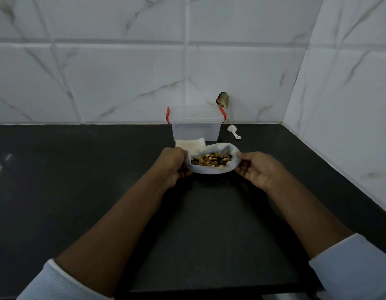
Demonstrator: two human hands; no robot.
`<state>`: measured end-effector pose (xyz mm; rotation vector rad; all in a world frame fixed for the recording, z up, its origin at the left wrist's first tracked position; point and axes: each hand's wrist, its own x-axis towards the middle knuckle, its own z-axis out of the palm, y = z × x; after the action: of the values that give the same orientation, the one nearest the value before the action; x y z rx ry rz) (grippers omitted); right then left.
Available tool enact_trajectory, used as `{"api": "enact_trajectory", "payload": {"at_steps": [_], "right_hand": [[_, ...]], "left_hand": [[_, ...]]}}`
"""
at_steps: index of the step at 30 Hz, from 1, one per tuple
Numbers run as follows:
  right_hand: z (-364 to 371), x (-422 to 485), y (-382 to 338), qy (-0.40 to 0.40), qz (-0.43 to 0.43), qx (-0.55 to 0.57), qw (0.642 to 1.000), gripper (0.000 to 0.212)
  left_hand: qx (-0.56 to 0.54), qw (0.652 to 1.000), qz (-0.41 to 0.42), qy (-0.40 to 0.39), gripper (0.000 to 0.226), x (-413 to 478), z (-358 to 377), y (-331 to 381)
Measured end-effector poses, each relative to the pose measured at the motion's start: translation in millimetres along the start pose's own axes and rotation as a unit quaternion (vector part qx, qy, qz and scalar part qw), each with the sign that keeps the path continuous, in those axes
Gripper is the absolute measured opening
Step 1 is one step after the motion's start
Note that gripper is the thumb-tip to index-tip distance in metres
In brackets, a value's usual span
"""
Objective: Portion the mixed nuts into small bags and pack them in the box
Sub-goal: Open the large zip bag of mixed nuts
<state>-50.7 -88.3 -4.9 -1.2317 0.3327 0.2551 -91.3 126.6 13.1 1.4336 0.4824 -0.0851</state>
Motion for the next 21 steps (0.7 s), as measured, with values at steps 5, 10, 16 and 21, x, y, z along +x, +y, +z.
{"api": "enact_trajectory", "payload": {"at_steps": [5,10,16,21], "right_hand": [[-4.3,-3.7,-6.0,-0.019,0.061,0.082,0.995,0.017],[-0.8,-4.1,-4.8,-0.004,0.068,0.087,0.994,0.023],[-1.1,2.9,-4.5,0.096,-0.085,-0.270,0.954,0.020],[0.8,-2.7,-3.7,0.104,-0.251,-0.468,0.841,0.041]], "left_hand": [[0.007,1.000,0.000,0.005,0.034,-0.9,-1.5,3.1],[0.014,1.000,0.003,0.001,0.017,2.4,-2.0,1.5],[0.185,0.977,0.106,0.024,0.007,7.3,-6.2,-1.7],[0.169,0.976,0.138,0.017,0.010,4.1,-8.0,-0.3]]}}
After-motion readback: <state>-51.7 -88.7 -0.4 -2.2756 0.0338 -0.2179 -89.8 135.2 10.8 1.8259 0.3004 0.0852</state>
